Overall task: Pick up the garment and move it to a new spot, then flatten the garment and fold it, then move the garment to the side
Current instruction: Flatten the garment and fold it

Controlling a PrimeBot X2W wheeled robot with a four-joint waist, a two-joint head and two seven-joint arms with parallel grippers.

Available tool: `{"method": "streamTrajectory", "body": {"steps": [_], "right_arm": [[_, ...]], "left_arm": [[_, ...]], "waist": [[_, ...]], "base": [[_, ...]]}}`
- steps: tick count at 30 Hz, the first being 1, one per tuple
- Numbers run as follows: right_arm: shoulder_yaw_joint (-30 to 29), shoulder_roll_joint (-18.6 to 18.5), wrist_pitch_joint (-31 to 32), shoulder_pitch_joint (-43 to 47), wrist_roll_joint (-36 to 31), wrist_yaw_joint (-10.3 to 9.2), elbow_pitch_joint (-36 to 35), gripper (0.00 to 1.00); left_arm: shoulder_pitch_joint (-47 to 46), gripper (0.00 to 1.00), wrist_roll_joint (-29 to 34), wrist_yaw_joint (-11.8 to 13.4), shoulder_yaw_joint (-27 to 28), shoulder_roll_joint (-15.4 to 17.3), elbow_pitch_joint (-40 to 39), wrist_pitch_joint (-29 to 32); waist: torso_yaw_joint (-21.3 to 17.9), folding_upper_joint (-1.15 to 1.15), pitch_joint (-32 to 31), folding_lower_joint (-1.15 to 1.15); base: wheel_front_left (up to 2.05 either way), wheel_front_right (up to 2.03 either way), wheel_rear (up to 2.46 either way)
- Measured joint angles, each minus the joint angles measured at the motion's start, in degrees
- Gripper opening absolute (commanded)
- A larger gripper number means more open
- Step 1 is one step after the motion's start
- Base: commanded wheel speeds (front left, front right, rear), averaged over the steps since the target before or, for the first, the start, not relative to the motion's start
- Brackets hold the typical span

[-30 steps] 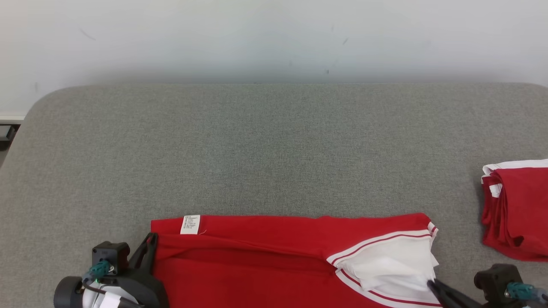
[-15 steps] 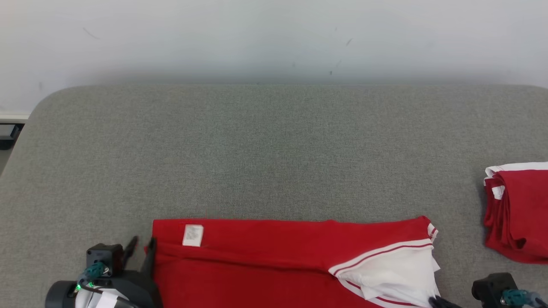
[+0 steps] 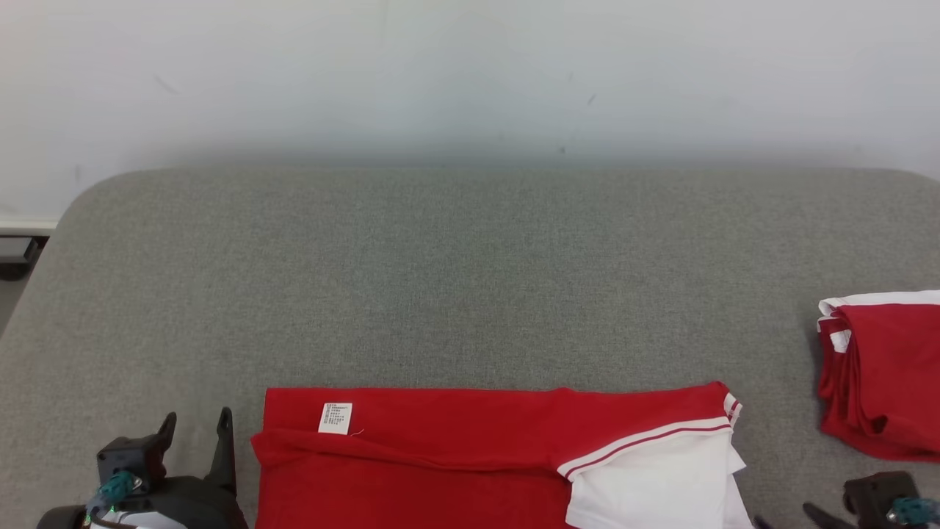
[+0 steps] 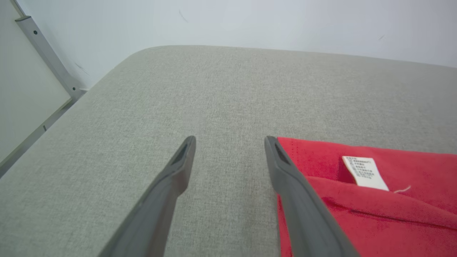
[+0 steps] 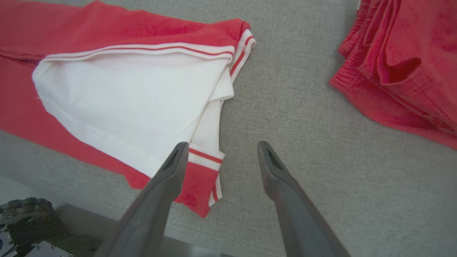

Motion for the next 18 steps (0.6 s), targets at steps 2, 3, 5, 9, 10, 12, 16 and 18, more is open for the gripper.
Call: {"method": "streamTrajectory", "body": {"steps": [2, 3, 5, 9, 10, 12, 16, 18], "right_arm": [[-1.75, 1.26, -1.8, -0.37, 0.0, -1.21, -0.19, 1.0], [-2.24, 2.1, -2.7, -0.68, 0.0, -1.47, -0.37, 1.0], [-2.41, 3.33, -4.55, -2.05, -0.62, -1.62, -0.77, 1.0], [-2.7, 6.21, -8.54, -5.33, -2.26, -2.49, -1.15, 1.0], [-2.69, 6.82, -9.49, -5.88, -2.54, -2.5, -1.07, 1.0], [-2.77, 8.04, -11.34, -6.6, -3.14, -2.54, -0.68, 1.0], [-3.45, 10.16, -15.04, -7.53, -4.05, -3.04, 0.32, 1.0], [-4.06, 11.2, -16.89, -7.72, -4.47, -3.49, 1.29, 1.0]], "left_arm": [[0.48, 1.0, -0.04, 0.47, 0.52, -0.05, -1.87, -0.56], [1.08, 1.0, -0.15, 0.71, 1.0, -0.09, -2.65, -0.93], [2.64, 1.0, -0.57, 0.96, 1.69, -0.02, -4.31, -0.99], [5.95, 1.0, -1.47, 1.42, 2.89, -0.14, -8.43, -1.48], [6.48, 1.0, -1.42, 1.48, 2.82, -0.15, -9.62, -1.48], [6.98, 1.0, -1.11, 1.88, 2.33, -0.52, -11.79, -1.49], [8.41, 1.0, -0.51, 1.91, 1.52, -0.51, -15.59, -1.49], [9.59, 1.0, -0.51, 1.98, 1.29, -0.45, -17.12, -1.49]], "waist": [[-0.11, 0.0, -0.75, 0.0], [-0.17, 0.0, -1.15, 0.0], [-0.36, 0.0, -2.01, 0.0], [-1.01, 0.0, -3.7, -0.01], [-1.22, 0.0, -4.09, 0.0], [-1.64, 0.0, -4.88, 0.0], [-2.46, 0.0, -6.28, -0.01], [-2.85, 0.0, -6.87, -0.01]], "base": [[0.0, 0.0, 0.0], [0.0, 0.0, 0.0], [0.0, 0.0, 0.0], [0.0, 0.0, 0.0], [0.0, 0.0, 0.0], [0.0, 0.0, 0.0], [0.0, 0.0, 0.0], [0.0, 0.0, 0.0]]}}
